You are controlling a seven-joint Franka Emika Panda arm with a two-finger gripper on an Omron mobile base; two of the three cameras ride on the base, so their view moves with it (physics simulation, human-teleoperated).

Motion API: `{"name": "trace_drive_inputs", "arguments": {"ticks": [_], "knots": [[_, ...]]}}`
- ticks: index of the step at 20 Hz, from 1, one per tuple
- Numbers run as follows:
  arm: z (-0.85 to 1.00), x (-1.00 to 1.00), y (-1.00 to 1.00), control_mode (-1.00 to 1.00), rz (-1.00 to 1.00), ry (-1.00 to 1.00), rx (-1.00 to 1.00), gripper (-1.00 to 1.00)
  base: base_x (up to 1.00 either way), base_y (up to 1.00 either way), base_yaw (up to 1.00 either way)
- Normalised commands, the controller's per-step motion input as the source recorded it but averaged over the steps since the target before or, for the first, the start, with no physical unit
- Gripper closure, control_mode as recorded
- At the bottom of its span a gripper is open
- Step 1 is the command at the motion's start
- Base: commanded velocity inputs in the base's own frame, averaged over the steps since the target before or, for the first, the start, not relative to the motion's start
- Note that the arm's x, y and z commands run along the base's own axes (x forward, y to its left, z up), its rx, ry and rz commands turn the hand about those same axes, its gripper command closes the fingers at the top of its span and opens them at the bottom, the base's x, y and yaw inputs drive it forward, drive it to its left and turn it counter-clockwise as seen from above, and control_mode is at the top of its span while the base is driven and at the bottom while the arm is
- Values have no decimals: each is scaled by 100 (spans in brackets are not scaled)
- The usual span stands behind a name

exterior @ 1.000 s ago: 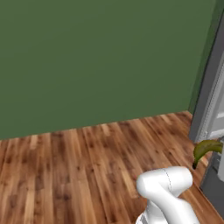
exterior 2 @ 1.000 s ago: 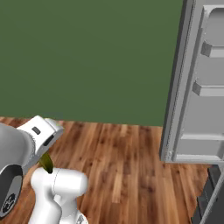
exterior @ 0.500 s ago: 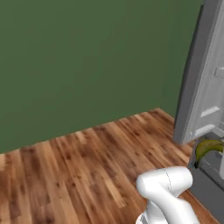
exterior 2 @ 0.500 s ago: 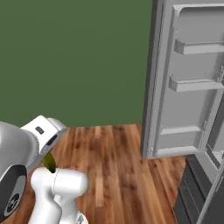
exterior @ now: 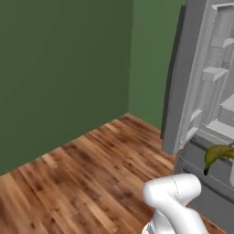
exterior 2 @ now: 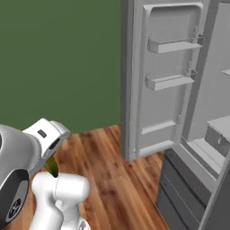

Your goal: Place the beers on the top shelf of the fridge to keep them out of children's reach, and place the banana on lower shelves for easy access.

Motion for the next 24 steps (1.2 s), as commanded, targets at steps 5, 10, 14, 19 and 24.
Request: {"name": "trace_drive_inputs", "arguments": {"ticks": [5, 10, 14, 19, 24], "knots": [[0, 0, 0, 100, 0, 0, 0, 100, 53, 0, -50], [0, 0, 0, 100, 0, 0, 0, 100, 54, 0, -52], [0, 0, 0, 100, 0, 0, 0, 100, 53, 0, -52], [0, 0, 0, 100, 0, 0, 0, 100, 52, 0, -45], [0, 0, 0, 100, 0, 0, 0, 100, 51, 4, -41]]}}
